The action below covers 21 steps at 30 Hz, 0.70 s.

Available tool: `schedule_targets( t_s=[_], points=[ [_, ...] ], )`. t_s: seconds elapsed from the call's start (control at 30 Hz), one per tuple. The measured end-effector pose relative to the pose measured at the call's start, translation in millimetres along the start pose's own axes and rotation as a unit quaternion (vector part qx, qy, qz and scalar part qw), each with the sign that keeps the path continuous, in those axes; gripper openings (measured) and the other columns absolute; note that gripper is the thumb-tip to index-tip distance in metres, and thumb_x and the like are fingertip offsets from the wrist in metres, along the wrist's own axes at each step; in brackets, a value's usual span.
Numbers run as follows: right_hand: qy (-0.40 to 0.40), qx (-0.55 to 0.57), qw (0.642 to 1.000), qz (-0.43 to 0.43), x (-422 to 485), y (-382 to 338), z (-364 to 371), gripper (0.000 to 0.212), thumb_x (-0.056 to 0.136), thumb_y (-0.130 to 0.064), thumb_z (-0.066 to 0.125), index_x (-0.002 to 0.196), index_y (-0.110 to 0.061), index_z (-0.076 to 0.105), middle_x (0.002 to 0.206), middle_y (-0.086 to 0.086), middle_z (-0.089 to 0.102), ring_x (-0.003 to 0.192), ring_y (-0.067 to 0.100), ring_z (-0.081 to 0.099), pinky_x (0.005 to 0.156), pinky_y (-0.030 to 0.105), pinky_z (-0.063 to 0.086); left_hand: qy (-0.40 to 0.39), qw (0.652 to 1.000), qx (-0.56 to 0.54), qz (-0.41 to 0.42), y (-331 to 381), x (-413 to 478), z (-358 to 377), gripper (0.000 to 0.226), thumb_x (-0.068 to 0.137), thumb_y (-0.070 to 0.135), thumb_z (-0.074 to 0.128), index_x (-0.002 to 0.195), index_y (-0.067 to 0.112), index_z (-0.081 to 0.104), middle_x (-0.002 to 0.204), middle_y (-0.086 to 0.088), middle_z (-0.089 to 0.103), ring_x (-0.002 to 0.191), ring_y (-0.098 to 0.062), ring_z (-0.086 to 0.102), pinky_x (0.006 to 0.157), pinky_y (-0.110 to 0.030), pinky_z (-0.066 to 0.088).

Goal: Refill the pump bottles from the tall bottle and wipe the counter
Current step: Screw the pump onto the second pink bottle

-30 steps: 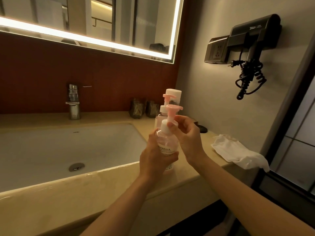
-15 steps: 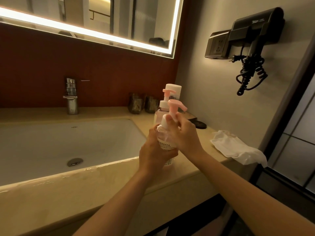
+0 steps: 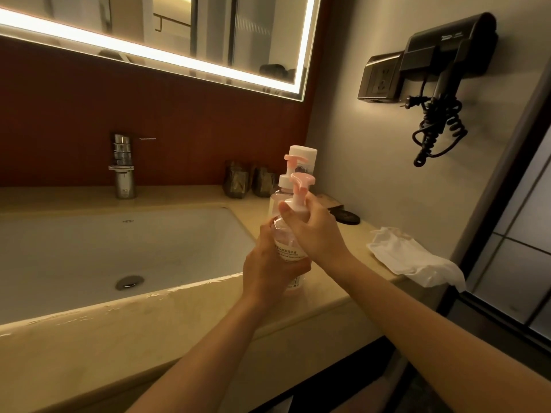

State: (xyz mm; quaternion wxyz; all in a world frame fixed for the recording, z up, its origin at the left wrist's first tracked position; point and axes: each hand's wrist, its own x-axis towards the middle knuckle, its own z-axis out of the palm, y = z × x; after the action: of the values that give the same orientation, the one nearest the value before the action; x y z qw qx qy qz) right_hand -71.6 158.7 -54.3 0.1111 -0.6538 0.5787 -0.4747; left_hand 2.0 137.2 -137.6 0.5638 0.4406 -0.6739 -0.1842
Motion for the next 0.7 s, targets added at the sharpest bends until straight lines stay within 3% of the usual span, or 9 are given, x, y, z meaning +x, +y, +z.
schedule_targets(
  t_s=[0.1, 0.2, 0.3, 0.43, 0.5, 0.57, 0.63, 0.7],
  points=[
    [0.005, -0.008, 1.000, -0.002, -0.5, -5.1, -4.3, 0.061, 0.084, -0.048, 0.054, 0.135, -0.018, 0.039, 0.130, -0.001, 0.053, 0.117, 0.019, 0.053, 0.080, 0.020, 0.037, -0.005, 1.000, -0.008, -0.005, 0.9, -0.2, -1.1, 0.085, 0.063, 0.032, 0.082, 0.131, 0.018, 0.032, 0.120, -0.002, 0.058, 0.102, -0.021, 0.060, 0.081, -0.027, 0.048],
    [-0.048, 0.034, 0.998, 0.018, 12.0, -9.9, -7.5, 0.068, 0.080, -0.045, 0.062, 0.135, -0.017, 0.034, 0.133, 0.003, 0.049, 0.120, 0.023, 0.049, 0.083, 0.025, 0.038, -0.014, 1.000, -0.015, -0.012, 1.4, -0.2, -1.5, 0.083, 0.064, 0.033, 0.081, 0.130, 0.018, 0.033, 0.120, 0.000, 0.057, 0.103, -0.020, 0.060, 0.081, -0.026, 0.048],
    [-0.083, 0.066, 0.992, 0.061, 17.6, -11.9, -8.4, 0.062, 0.079, -0.043, 0.064, 0.130, -0.014, 0.043, 0.116, 0.000, 0.054, 0.113, 0.022, 0.053, 0.081, 0.026, 0.040, -0.016, 1.000, -0.016, -0.011, 0.7, -0.1, -0.8, 0.083, 0.064, 0.036, 0.080, 0.131, 0.020, 0.032, 0.120, 0.002, 0.057, 0.102, -0.017, 0.060, 0.078, -0.019, 0.045],
    [-0.002, 0.040, 0.998, 0.050, 8.2, -9.3, 1.4, 0.059, 0.079, -0.047, 0.061, 0.126, -0.013, 0.050, 0.121, 0.003, 0.059, 0.106, 0.017, 0.055, 0.082, 0.023, 0.038, -0.018, 1.000, -0.024, -0.007, 0.4, -0.2, -1.3, 0.084, 0.064, 0.032, 0.081, 0.131, 0.019, 0.032, 0.119, 0.001, 0.058, 0.102, -0.017, 0.060, 0.078, -0.018, 0.044],
    [0.007, 0.023, 0.998, 0.054, 5.1, -6.7, 4.8, 0.066, 0.080, -0.051, 0.059, 0.132, -0.014, 0.043, 0.129, 0.003, 0.055, 0.116, 0.020, 0.053, 0.089, 0.027, 0.040, -0.016, 0.999, -0.027, -0.003, 0.3, -1.0, -2.3, 0.085, 0.063, 0.031, 0.082, 0.131, 0.019, 0.032, 0.118, 0.001, 0.059, 0.102, -0.018, 0.061, 0.076, -0.017, 0.045],
    [0.000, -0.005, 0.998, 0.059, 2.5, -2.4, 4.9, 0.077, 0.080, -0.054, 0.057, 0.141, -0.015, 0.031, 0.137, 0.002, 0.048, 0.125, 0.024, 0.047, 0.102, 0.039, 0.040, -0.012, 1.000, -0.019, 0.009, 0.0, -1.5, -2.2, 0.086, 0.064, 0.032, 0.082, 0.132, 0.016, 0.032, 0.119, -0.001, 0.059, 0.102, -0.019, 0.061, 0.077, -0.018, 0.046],
    [-0.010, -0.019, 0.997, 0.070, -0.4, -0.1, 1.4, 0.084, 0.079, -0.056, 0.055, 0.145, -0.016, 0.022, 0.142, 0.002, 0.043, 0.129, 0.025, 0.043, 0.105, 0.047, 0.037, -0.014, 1.000, -0.016, 0.012, 1.4, -1.3, -1.4, 0.085, 0.065, 0.032, 0.081, 0.132, 0.015, 0.032, 0.121, -0.002, 0.058, 0.104, -0.020, 0.061, 0.081, -0.023, 0.048],
    [-0.017, -0.006, 0.997, 0.069, 1.0, -0.1, -2.0, 0.092, 0.076, -0.057, 0.058, 0.147, -0.017, 0.015, 0.145, 0.002, 0.039, 0.131, 0.026, 0.041, 0.105, 0.047, 0.037, -0.017, 1.000, -0.014, 0.001, 2.3, -0.6, -1.2, 0.084, 0.065, 0.031, 0.081, 0.132, 0.015, 0.032, 0.121, -0.002, 0.058, 0.105, -0.021, 0.060, 0.083, -0.026, 0.049]
  ],
)
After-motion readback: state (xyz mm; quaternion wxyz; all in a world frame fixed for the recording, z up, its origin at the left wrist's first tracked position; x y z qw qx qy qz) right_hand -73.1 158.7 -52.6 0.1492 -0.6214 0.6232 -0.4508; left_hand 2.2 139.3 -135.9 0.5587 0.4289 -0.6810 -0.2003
